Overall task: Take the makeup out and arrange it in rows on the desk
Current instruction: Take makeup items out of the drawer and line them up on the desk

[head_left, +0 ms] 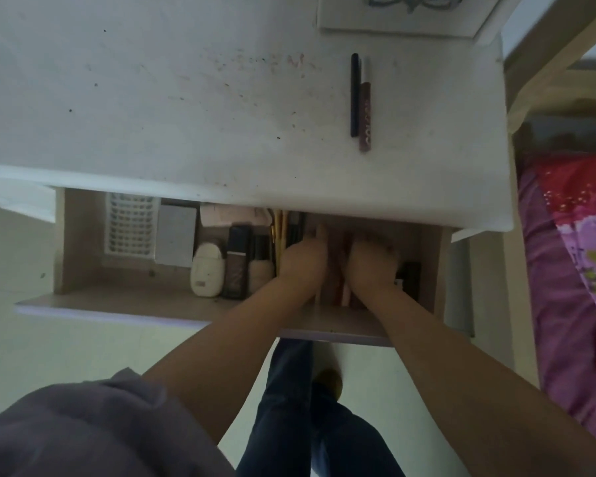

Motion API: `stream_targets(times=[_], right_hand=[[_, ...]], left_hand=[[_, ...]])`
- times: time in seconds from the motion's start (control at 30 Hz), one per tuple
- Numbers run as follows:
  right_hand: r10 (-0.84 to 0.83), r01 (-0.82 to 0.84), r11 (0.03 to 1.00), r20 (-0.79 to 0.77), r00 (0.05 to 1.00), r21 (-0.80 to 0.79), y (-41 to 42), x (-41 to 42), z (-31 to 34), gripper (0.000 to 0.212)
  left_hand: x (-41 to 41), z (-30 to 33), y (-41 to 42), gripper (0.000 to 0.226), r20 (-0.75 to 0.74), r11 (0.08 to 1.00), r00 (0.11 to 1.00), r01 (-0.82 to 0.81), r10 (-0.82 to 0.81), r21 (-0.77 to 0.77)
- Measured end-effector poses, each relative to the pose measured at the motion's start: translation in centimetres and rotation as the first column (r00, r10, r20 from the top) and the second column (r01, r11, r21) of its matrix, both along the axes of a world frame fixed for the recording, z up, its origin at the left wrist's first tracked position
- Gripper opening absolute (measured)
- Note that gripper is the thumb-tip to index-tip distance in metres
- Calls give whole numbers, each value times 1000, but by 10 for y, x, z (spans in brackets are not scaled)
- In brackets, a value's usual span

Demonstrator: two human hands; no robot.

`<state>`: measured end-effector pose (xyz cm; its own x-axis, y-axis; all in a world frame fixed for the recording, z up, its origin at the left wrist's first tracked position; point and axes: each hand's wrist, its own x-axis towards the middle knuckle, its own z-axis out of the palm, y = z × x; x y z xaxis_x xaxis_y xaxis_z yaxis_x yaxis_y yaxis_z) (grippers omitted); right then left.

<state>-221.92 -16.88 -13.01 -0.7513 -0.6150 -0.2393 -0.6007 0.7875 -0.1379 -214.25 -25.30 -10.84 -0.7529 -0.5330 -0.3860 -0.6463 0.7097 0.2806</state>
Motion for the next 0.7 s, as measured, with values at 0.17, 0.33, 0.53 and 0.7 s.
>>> stream_targets(times=[0.17,0.33,0.53,0.7], right_hand=[[29,62,957,310,950,-282,9,11,27,27],[253,28,811,393,884,-585,41,16,95,12],[117,147,659,293,949,-737,-9,-75,165,7],[-65,289,731,358,931,-619,-68,-136,153,10]], left_hand=[[27,23,1,29,-214,967,963,-110,161,231],[51,80,-11,22,-436,936,885,0,164,353],[-28,156,-95,10,-640,980,755,-16,141,197],[-110,151,-147,28,-548,985,828,-25,117,172]])
